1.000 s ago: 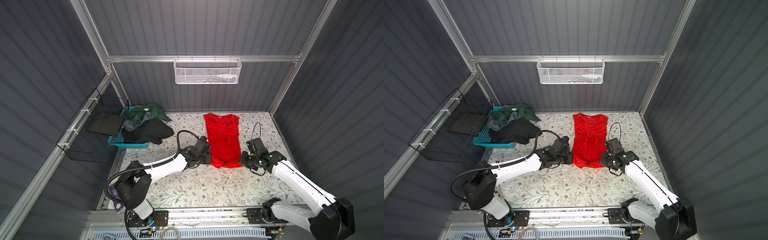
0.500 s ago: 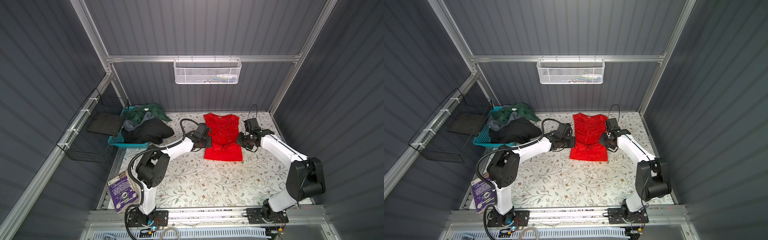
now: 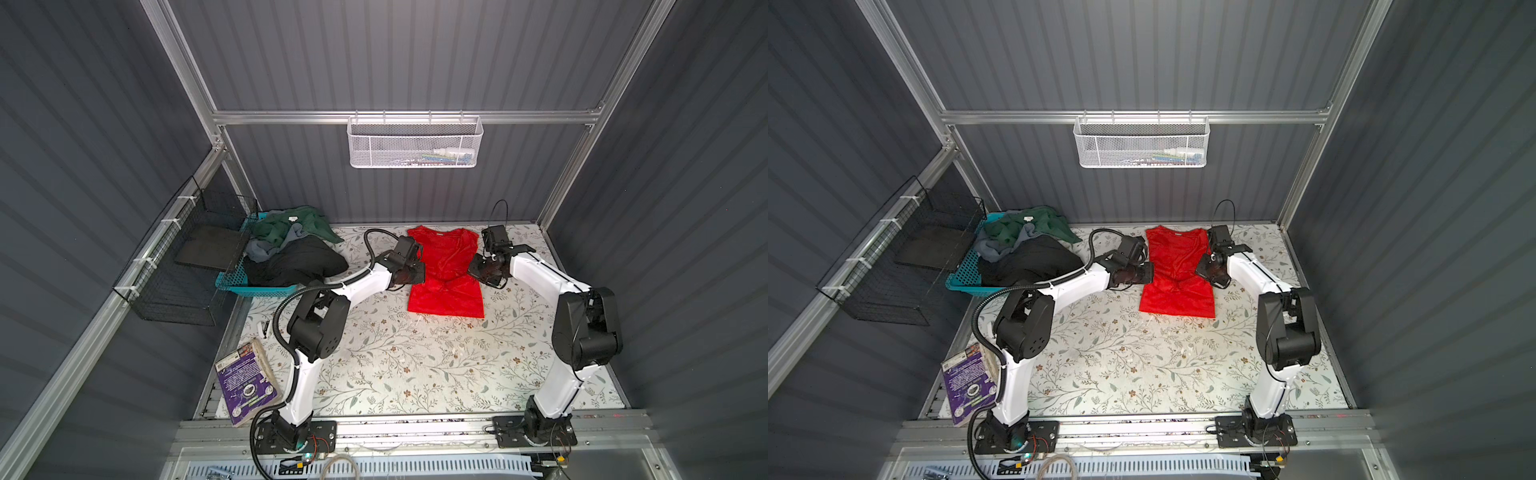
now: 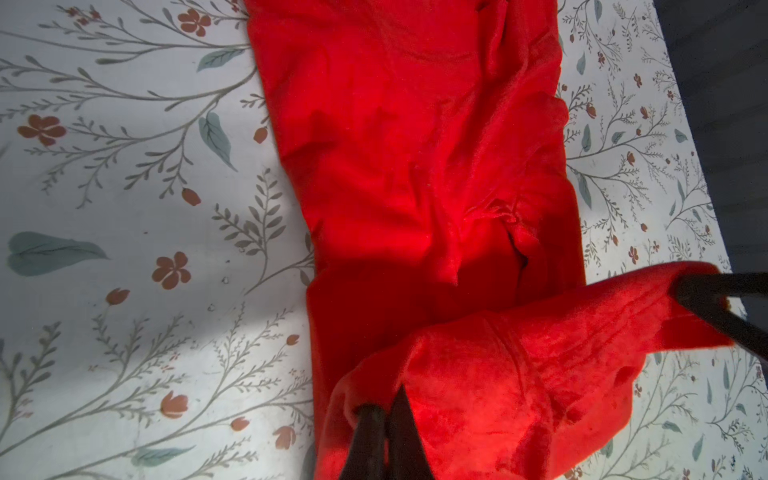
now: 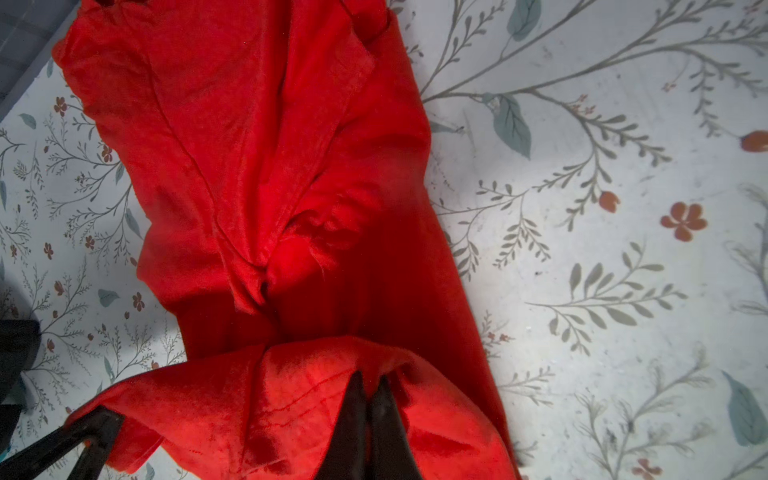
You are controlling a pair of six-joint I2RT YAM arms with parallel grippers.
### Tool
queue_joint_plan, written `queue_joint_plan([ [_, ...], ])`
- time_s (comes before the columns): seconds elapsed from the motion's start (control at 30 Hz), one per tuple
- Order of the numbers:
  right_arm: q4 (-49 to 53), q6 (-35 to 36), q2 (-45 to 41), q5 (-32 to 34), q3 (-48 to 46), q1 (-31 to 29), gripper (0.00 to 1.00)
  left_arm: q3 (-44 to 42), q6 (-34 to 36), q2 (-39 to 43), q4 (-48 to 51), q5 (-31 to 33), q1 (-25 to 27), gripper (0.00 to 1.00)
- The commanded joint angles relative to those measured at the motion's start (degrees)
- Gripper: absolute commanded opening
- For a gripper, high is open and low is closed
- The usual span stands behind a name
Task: Fold and stack the t-shirts
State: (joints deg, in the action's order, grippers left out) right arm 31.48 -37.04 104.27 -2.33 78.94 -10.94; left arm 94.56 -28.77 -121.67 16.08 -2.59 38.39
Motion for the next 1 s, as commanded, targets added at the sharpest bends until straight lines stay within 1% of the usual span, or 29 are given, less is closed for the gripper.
queue_joint_plan([
  [0.0, 1.22, 1.0, 1.02, 0.66, 2.71, 0.54, 0.15, 2.86, 1.31, -1.4, 1.76, -0.49, -0.47, 0.0],
  [0.03, 1.49, 1.33, 1.4, 0.08, 3.17, 0.77, 0.27, 3.38, 1.27, -1.74, 2.0, -0.61, -0.57, 0.0],
  [0.07, 1.81, 1.82, 1.63, -0.57, 3.99, 1.12, 0.41, 4.28, 1.53, -2.06, 2.59, -1.02, -0.76, 0.13],
  [0.1, 2.26, 2.3, 1.64, -0.84, 4.58, 1.35, 0.49, 5.46, 1.78, -2.08, 4.72, 0.35, -0.98, 0.44],
  [0.13, 2.59, 2.92, 1.28, -0.64, 5.13, 1.48, 0.55, 6.31, 2.04, -1.51, 7.1, 3.27, -1.12, 0.5],
  [0.17, 2.89, 3.76, 0.5, -0.13, 5.43, 1.69, 0.63, 6.09, 3.19, 0.06, 8.29, 7.36, -1.13, 0.51],
  [0.2, 3.24, 4.45, -0.28, 0.38, 5.44, 1.79, 0.69, 4.35, 4.4, 2.31, 7.48, 11.09, -1.19, 0.53],
  [0.23, 3.48, 4.94, -1.2, 1.01, 5.44, 1.92, 0.72, 2.12, 5.38, 4.72, 5.86, 13.36, -1.21, 0.59],
  [0.27, 3.59, 5.75, -2.4, 1.27, 5.01, 2.12, 0.72, -0.08, 6.7, 7.23, 4.63, 15.36, -1.3, 0.65],
  [0.33, 3.38, 6.82, -4.68, 0.32, 3.58, 2.41, 0.72, -2.89, 9.77, 10.87, 3.28, 15.72, -1.29, 0.62],
  [0.4, 3.06, 7.18, -7.08, -1.48, 1.15, 2.5, 0.73, -5.58, 11.21, 13.56, 2.02, 13.22, -1.24, 0.62],
  [0.57, -0.39, 5.11, -12.89, -6.9, -8.2, 2.5, 0.74, -12.2, 11.97, 15.52, -4.0, -1.76, -1.05, 0.61],
  [0.67, -2.12, 4.03, -15.83, -9.05, -14.12, 2.5, 0.74, -15.78, 12.51, 14.67, -6.44, -6.46, -0.33, 0.58],
  [0.77, -1.93, 3.74, -17.95, -8.57, -17.86, 2.5, 0.74, -16.59, 14.4, 13.07, -8.26, -10.79, 0.64, 0.57],
  [0.83, -2.62, 3.23, -19.26, -9.49, -20.26, 2.5, 0.74, -16.24, 15.81, 11.34, -8.81, -13.19, 1.06, 0.52],
  [0.97, -5.2, 1.67, -20.99, -11.63, -25.22, 2.5, 0.74, -13.18, 15.86, 6.48, -7.78, -14.32, 1.2, 0.52],
])
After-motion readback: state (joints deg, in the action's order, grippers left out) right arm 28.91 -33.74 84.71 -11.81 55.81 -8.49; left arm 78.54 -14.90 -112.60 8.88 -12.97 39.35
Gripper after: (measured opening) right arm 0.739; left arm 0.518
